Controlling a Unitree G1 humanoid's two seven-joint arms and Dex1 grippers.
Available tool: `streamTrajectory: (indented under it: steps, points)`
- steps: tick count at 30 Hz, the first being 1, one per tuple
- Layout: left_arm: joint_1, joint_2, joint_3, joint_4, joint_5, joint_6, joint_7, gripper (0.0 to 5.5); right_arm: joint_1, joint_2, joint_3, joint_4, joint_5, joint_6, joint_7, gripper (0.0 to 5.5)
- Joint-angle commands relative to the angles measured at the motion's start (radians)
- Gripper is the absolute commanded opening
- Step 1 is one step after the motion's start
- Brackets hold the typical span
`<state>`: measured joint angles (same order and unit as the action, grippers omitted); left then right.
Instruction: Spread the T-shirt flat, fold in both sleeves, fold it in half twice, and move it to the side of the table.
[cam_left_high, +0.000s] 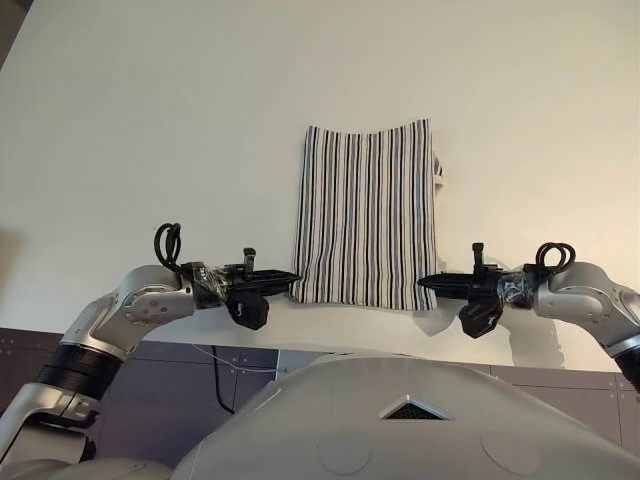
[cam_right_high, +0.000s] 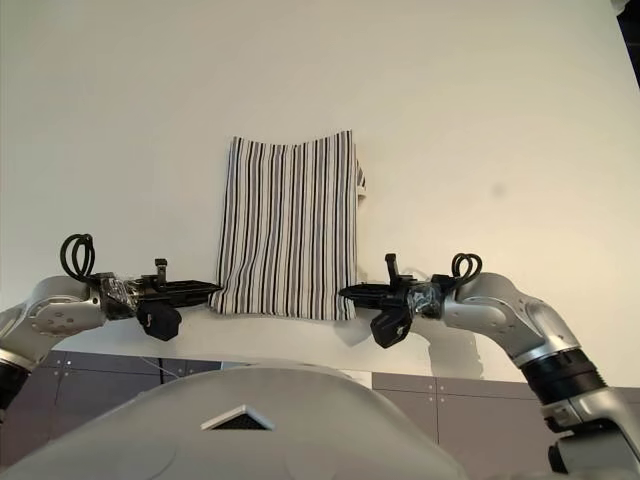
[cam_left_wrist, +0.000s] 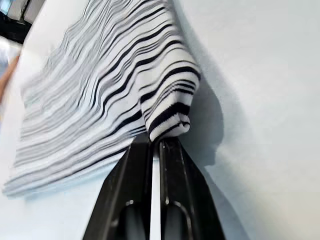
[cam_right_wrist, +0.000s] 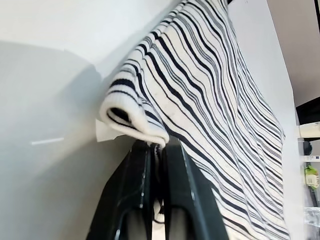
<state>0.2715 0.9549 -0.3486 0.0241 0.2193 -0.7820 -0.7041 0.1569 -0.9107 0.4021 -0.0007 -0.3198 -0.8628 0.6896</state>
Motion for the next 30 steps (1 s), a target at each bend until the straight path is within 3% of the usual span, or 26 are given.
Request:
streamTrajectory:
  steps: [1,5,11,15,21,26,28,30]
  points:
    - [0.193,0.145,-0.010,-0.168,-0.190,0.223,-0.151,0.10,0.109,-0.117,0.007,-0.153,0.263,0.179,0.128,0.12]
    - [0.299,0.229,0.058,-0.356,-0.424,0.419,-0.211,0.10,0.202,-0.202,-0.036,-0.326,0.575,0.417,0.222,0.12]
    - [0.056,0.003,0.216,-0.369,-0.802,0.818,-0.058,0.10,-0.066,-0.025,-0.122,-0.394,0.823,0.927,0.095,0.12]
    - [-0.146,-0.130,0.206,-0.271,-0.769,0.956,0.006,0.10,-0.248,0.108,-0.115,-0.298,0.764,1.136,-0.008,0.12]
    - [-0.292,-0.258,0.139,-0.031,-0.549,0.896,0.002,0.10,-0.370,0.223,-0.041,-0.083,0.517,1.089,-0.036,0.12]
    - [-0.342,-0.323,0.150,0.093,-0.449,0.821,0.005,0.10,-0.429,0.330,-0.014,0.062,0.378,1.019,-0.070,0.12]
    - [-0.386,-0.365,0.152,0.158,-0.411,0.786,0.029,0.10,-0.447,0.362,-0.018,0.113,0.326,0.980,-0.100,0.57]
    - [-0.412,-0.401,0.147,0.199,-0.396,0.763,0.019,0.52,-0.453,0.379,-0.027,0.137,0.302,0.957,-0.105,1.00]
